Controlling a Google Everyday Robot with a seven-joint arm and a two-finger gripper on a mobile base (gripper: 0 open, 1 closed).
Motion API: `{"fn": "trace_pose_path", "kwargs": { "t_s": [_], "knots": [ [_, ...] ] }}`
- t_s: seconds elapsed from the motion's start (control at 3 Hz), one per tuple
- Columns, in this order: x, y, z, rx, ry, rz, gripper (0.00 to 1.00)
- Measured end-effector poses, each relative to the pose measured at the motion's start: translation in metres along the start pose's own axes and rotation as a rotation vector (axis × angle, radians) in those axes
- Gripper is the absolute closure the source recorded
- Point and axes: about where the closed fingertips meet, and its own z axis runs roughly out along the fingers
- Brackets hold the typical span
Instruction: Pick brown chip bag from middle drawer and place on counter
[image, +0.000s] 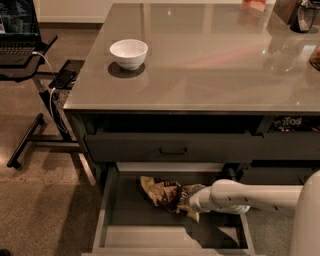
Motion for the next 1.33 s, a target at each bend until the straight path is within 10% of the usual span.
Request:
{"fn": "trace_pose_path", "kwargs": {
  "t_s": [0.67, 1.33],
  "knots": [
    [-0.001, 0.008, -0.018, 0.012, -0.016, -0.015, 1.00],
    [-0.027, 0.025, -0.098, 0.079, -0.095, -0.086, 1.00]
  ]
}}
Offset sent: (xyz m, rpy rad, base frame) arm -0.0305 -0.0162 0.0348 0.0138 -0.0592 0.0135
